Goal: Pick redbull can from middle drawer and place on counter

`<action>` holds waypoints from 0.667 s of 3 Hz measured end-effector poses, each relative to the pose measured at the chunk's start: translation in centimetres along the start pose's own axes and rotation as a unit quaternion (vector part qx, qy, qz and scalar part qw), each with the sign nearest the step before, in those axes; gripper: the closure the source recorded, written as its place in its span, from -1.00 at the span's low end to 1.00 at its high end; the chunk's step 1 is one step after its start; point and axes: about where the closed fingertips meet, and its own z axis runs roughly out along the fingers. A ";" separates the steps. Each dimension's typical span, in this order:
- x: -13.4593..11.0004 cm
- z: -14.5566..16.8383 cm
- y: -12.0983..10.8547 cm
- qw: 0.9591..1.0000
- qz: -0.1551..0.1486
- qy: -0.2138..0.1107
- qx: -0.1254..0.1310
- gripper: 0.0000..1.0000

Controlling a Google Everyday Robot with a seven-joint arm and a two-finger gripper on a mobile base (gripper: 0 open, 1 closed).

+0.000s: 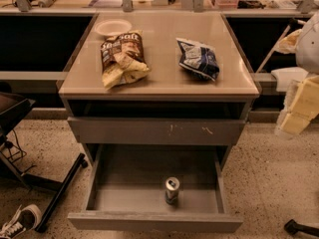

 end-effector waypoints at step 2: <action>4.9 12.5 5.5 0.994 0.050 -0.086 -0.050 -1.00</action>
Offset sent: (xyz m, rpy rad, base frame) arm -0.0208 -0.0229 -0.2764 0.3562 0.0517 -0.1098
